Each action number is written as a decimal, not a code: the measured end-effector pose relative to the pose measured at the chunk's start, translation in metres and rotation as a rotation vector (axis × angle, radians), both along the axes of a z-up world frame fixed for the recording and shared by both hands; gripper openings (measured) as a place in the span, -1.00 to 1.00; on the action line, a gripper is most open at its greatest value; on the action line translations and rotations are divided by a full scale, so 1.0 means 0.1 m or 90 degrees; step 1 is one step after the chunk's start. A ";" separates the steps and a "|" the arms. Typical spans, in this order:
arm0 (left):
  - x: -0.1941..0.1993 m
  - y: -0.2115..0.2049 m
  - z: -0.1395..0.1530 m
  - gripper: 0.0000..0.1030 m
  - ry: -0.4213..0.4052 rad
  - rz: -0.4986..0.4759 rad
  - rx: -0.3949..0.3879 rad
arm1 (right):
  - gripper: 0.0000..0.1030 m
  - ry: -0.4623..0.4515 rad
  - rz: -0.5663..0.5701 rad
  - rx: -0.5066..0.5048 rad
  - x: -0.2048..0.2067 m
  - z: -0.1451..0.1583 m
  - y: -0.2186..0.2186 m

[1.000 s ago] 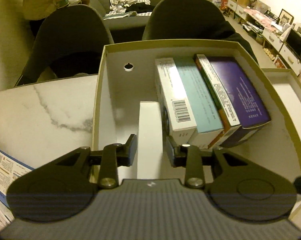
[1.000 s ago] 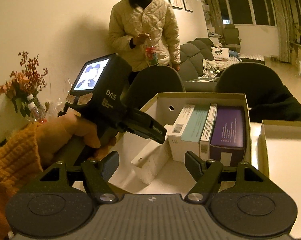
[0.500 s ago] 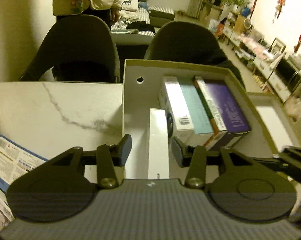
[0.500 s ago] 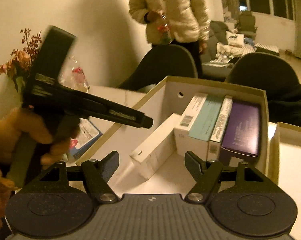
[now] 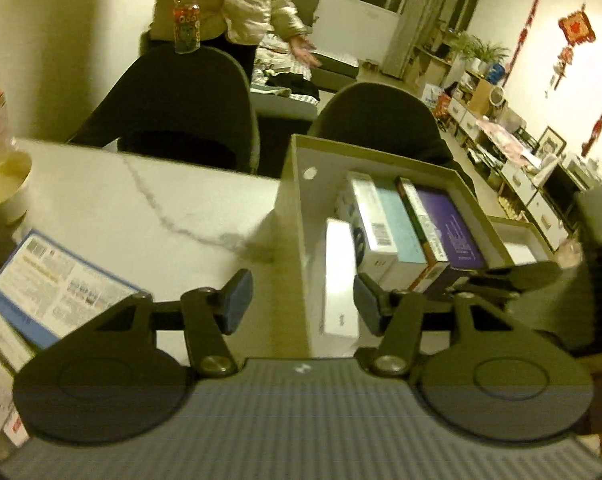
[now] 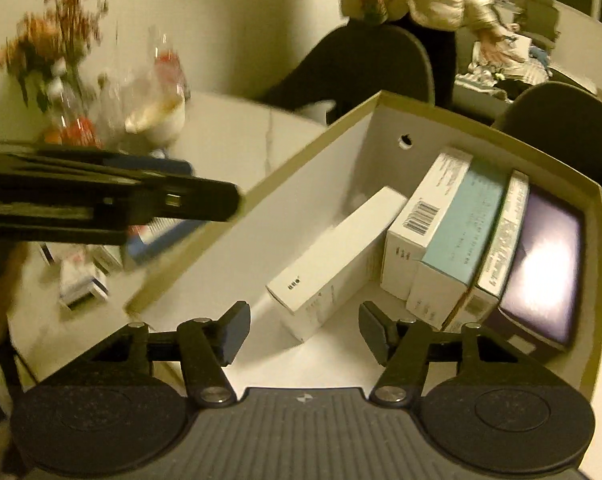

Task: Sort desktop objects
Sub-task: 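Lower the long white box beside the other boxes and open the left gripper, then withdraw the open left tool from the cardboard box toward the pile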

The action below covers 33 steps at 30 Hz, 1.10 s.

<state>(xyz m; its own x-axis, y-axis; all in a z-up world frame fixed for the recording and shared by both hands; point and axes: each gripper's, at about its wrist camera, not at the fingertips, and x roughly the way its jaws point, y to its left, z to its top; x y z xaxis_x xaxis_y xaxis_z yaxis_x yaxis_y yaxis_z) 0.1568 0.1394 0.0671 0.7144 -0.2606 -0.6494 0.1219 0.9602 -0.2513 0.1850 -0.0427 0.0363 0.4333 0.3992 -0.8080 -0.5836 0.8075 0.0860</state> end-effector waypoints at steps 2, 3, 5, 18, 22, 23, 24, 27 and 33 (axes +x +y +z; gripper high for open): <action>-0.04 0.09 -0.04 0.07 0.005 0.012 -0.011 | 0.22 0.009 0.016 -0.035 0.06 -0.07 0.10; -0.06 0.13 -0.06 0.07 0.007 0.018 -0.016 | 0.22 0.013 0.022 -0.050 0.10 -0.10 0.15; -0.09 0.21 -0.10 0.07 0.012 0.029 -0.027 | 0.18 0.022 0.024 -0.075 0.18 -0.18 0.23; -0.27 0.54 -0.30 0.08 0.040 0.065 -0.070 | 0.00 0.017 -0.078 -0.135 0.47 -0.31 0.25; -0.33 0.61 -0.32 0.11 0.041 0.074 -0.075 | 0.00 0.013 -0.092 -0.147 0.52 -0.32 0.24; -0.34 0.63 -0.33 0.13 0.041 0.076 -0.077 | -0.03 0.011 -0.096 -0.150 0.54 -0.32 0.23; -0.36 0.65 -0.34 0.13 0.042 0.079 -0.078 | -0.04 0.014 -0.099 -0.148 0.56 -0.32 0.23; -0.42 0.73 -0.36 0.18 0.042 0.095 -0.085 | -0.04 0.023 -0.106 -0.139 0.61 -0.33 0.23; -0.57 0.97 -0.41 0.32 0.048 0.145 -0.104 | -0.06 0.036 -0.119 -0.134 0.67 -0.38 0.25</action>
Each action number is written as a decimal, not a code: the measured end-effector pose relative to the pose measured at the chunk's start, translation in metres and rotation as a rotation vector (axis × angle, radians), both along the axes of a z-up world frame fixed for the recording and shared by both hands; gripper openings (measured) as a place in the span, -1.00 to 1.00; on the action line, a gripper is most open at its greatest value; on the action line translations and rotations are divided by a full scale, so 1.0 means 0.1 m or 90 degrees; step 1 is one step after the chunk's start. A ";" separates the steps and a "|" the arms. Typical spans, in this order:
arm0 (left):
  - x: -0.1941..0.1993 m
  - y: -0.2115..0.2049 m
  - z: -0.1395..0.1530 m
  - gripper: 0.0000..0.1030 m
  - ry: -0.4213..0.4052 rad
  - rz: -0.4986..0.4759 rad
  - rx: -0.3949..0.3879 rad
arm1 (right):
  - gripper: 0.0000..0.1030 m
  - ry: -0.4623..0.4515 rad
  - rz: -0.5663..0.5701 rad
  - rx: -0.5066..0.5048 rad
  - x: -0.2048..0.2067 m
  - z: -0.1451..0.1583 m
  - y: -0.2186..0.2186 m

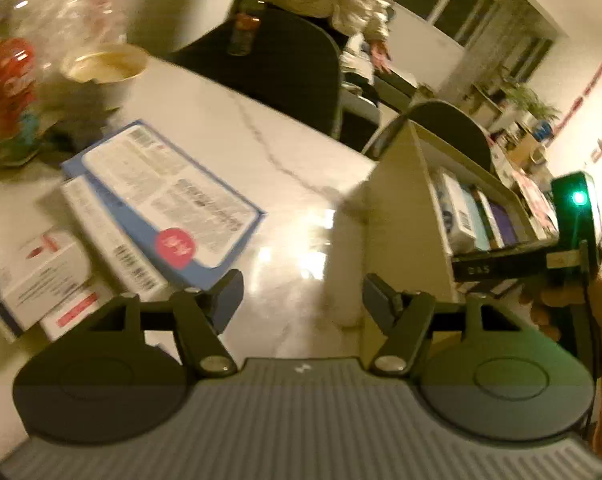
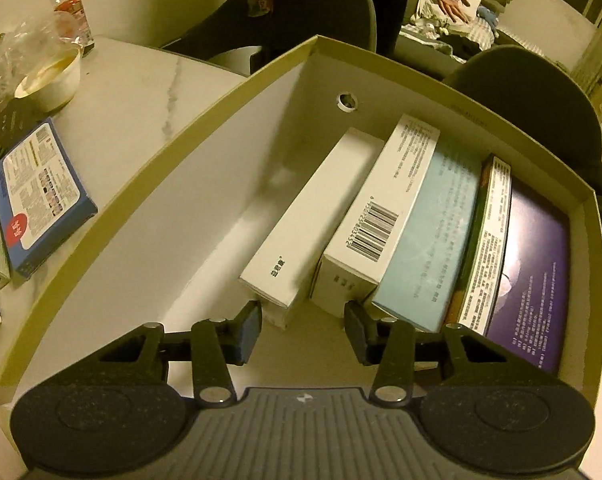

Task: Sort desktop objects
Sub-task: 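Withdraw the open left tool from the cardboard box toward the pile, then move the open right tool toward the boxes in the pile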

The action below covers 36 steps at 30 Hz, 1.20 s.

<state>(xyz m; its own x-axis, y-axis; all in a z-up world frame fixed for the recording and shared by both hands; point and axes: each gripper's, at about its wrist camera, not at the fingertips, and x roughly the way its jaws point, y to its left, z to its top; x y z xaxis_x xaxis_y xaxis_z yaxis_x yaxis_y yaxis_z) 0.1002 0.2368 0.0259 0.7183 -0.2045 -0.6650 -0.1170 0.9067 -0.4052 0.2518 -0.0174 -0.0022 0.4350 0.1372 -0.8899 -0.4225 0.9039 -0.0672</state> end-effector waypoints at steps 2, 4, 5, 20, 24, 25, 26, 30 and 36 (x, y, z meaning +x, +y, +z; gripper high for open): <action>-0.05 0.09 -0.02 0.36 0.004 0.017 -0.008 | -0.07 0.004 -0.006 0.001 0.01 -0.02 0.00; -0.11 0.17 -0.04 0.39 0.007 0.032 -0.011 | -0.07 0.011 -0.011 0.003 0.02 -0.06 -0.01; -0.14 0.21 -0.04 0.42 0.008 0.040 -0.012 | -0.08 0.017 -0.015 0.005 0.04 -0.07 -0.01; -0.49 0.59 -0.16 0.75 0.024 0.132 -0.022 | 0.39 -0.021 0.006 0.049 -0.18 0.21 -0.08; -0.54 0.65 -0.22 0.79 0.036 0.152 -0.022 | 0.44 -0.041 0.015 0.071 -0.32 0.30 -0.12; -0.56 0.65 -0.23 0.80 0.038 0.155 -0.021 | 0.47 -0.046 0.016 0.075 -0.35 0.32 -0.12; -0.58 0.66 -0.24 0.80 0.040 0.157 -0.019 | 0.48 -0.052 0.017 0.080 -0.38 0.34 -0.13; -0.64 0.69 -0.27 0.80 0.043 0.173 -0.013 | 0.50 -0.077 0.018 0.103 -0.49 0.42 -0.14; -0.65 0.77 -0.30 0.79 0.023 0.188 0.014 | 0.56 -0.126 0.019 0.150 -0.74 0.56 -0.19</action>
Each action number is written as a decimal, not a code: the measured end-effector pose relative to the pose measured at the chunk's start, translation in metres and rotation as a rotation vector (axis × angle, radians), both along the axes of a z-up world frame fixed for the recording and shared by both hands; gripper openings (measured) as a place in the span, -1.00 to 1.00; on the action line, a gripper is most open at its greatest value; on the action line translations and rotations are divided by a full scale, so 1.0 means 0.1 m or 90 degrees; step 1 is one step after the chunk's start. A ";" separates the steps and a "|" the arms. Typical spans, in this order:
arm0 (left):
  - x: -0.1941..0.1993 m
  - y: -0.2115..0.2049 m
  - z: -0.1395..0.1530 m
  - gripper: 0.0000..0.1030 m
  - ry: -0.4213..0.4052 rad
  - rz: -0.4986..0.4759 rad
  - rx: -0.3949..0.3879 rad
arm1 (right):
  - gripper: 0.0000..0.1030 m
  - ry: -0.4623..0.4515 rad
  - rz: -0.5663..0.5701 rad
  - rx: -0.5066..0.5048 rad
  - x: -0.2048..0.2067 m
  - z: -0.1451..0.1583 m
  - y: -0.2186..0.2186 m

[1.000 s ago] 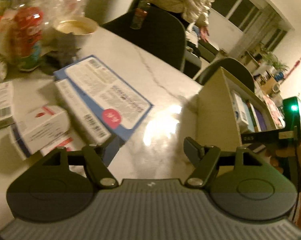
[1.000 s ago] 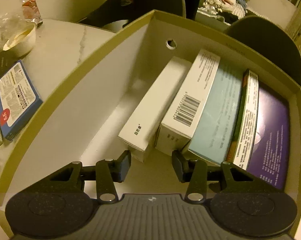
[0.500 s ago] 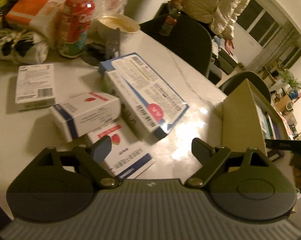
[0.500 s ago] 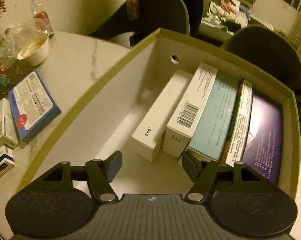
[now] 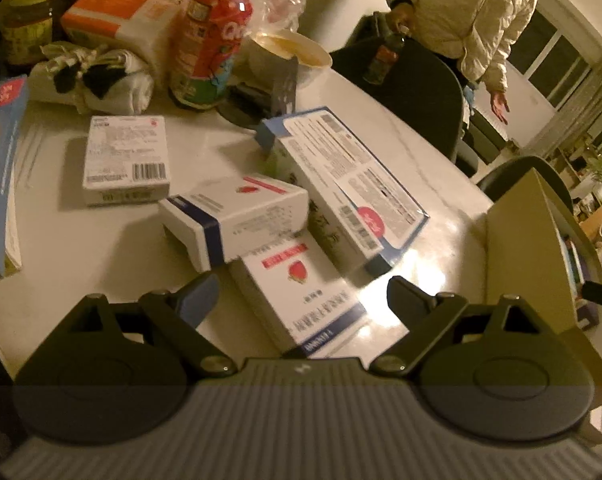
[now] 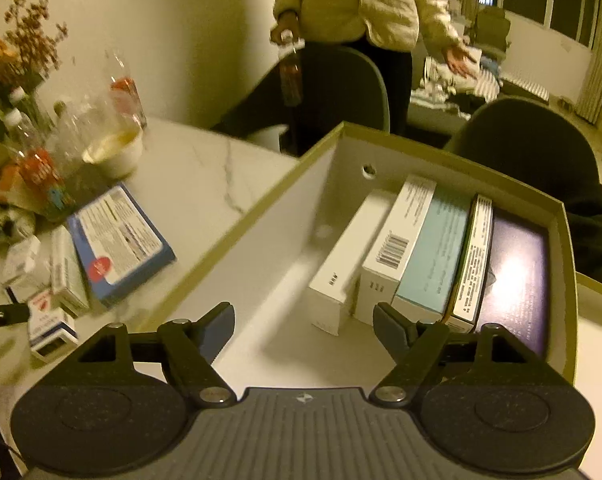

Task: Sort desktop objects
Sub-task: 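Move the open right tool toward the boxes in the pile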

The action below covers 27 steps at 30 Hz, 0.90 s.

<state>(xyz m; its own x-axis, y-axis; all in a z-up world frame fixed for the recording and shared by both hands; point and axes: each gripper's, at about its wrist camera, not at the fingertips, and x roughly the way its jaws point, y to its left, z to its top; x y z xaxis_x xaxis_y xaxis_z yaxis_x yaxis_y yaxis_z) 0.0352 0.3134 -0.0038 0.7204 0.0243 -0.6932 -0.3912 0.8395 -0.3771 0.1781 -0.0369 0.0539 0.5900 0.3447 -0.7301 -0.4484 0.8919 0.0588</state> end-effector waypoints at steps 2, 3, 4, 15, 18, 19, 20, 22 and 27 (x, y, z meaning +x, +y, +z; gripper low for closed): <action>-0.01 0.02 -0.01 0.79 -0.012 -0.004 0.014 | 0.58 -0.016 -0.001 0.017 -0.08 0.04 -0.03; -0.02 0.03 -0.02 0.79 -0.017 -0.005 0.021 | 0.59 -0.022 -0.002 0.026 -0.12 0.06 -0.05; -0.02 0.03 -0.02 0.79 -0.022 -0.007 0.028 | 0.60 -0.027 -0.003 0.035 -0.15 0.08 -0.07; -0.07 0.04 -0.05 0.77 -0.011 0.020 0.075 | 0.62 -0.071 -0.012 0.126 -0.43 0.20 -0.13; -0.13 0.04 -0.07 0.76 0.002 0.040 0.091 | 0.62 -0.086 0.018 0.145 -0.50 0.27 0.01; -0.16 0.05 -0.08 0.76 0.004 0.043 0.090 | 0.62 -0.090 0.031 0.148 -0.53 0.28 0.06; -0.20 0.05 -0.09 0.76 0.006 0.046 0.087 | 0.62 -0.094 0.044 0.152 -0.56 0.30 0.12; -0.27 0.04 -0.13 0.76 0.010 0.052 0.085 | 0.62 -0.099 0.075 0.156 -0.61 0.31 0.28; -0.41 0.03 -0.23 0.76 0.024 0.061 0.079 | 0.53 -0.084 0.170 0.143 -0.70 0.21 0.84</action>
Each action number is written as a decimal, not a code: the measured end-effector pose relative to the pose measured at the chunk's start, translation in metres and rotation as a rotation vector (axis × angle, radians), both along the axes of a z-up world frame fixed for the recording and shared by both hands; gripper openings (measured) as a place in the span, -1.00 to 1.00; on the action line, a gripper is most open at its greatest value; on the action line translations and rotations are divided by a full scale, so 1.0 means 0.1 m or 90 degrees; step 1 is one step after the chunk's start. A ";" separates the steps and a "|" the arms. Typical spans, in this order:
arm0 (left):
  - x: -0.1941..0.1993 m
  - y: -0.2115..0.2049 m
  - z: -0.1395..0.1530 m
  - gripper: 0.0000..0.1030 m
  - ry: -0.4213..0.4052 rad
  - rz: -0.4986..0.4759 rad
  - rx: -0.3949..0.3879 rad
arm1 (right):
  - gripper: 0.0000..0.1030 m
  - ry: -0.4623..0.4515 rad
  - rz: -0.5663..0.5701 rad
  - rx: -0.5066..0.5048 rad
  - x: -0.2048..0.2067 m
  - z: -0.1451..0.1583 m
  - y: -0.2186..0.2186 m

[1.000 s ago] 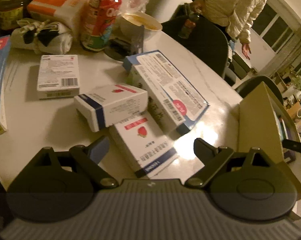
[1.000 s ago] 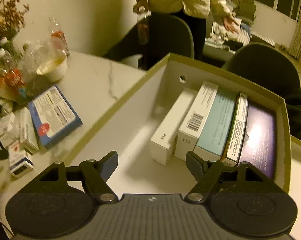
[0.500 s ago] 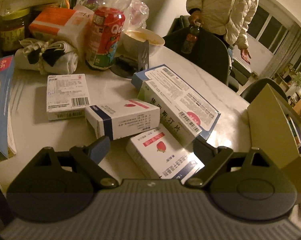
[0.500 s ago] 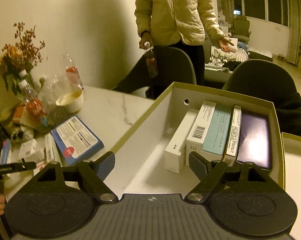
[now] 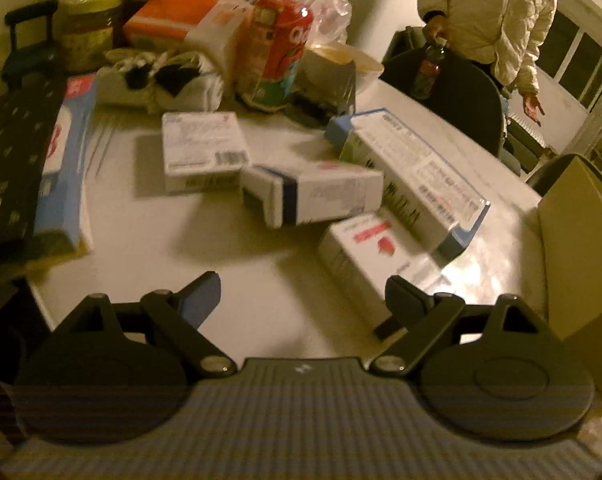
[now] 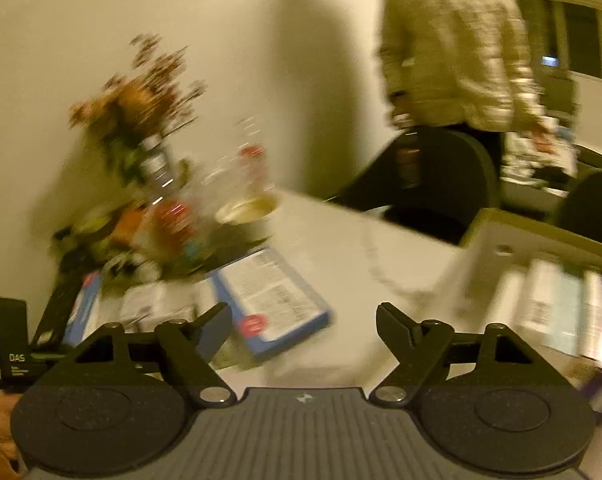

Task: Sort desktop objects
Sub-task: 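Move the open right tool toward the boxes in the pile, then grasp the long white barcode box in the pile with the right gripper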

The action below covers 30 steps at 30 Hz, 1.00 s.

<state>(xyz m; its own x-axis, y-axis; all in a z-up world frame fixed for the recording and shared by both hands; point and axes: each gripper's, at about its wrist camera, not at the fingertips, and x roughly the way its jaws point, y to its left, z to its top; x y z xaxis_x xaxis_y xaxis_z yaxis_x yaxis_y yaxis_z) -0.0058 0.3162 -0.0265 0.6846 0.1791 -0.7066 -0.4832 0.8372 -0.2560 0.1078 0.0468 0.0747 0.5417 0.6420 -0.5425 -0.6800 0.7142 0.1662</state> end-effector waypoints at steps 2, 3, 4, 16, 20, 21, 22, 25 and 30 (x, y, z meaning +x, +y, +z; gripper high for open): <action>-0.05 -0.01 -0.01 0.76 0.003 0.002 0.000 | 0.41 0.010 0.040 -0.013 -0.02 -0.09 0.26; -0.07 -0.01 -0.02 0.76 0.003 0.002 0.000 | 0.37 0.019 0.059 -0.019 -0.02 -0.14 0.39; -0.09 -0.02 -0.02 0.76 0.003 0.002 0.000 | 0.29 0.031 0.078 -0.025 -0.02 -0.20 0.52; -0.22 -0.11 -0.05 0.77 0.009 -0.008 -0.004 | -0.21 0.148 0.096 -0.070 0.39 -0.78 1.23; -0.20 -0.14 -0.06 0.77 0.009 -0.011 0.000 | -0.24 0.159 0.104 -0.062 0.45 -0.81 1.32; -0.20 -0.15 -0.06 0.77 0.008 -0.011 0.000 | -0.25 0.160 0.105 -0.061 0.47 -0.81 1.35; -0.20 -0.16 -0.06 0.77 0.008 -0.012 0.001 | -0.26 0.160 0.106 -0.062 0.48 -0.81 1.38; -0.20 -0.18 -0.06 0.77 0.006 -0.013 0.000 | -0.32 0.162 0.104 -0.067 0.52 -0.83 1.45; -0.20 -0.18 -0.06 0.78 0.004 -0.009 -0.004 | -0.43 0.176 0.102 -0.062 0.58 -0.87 1.49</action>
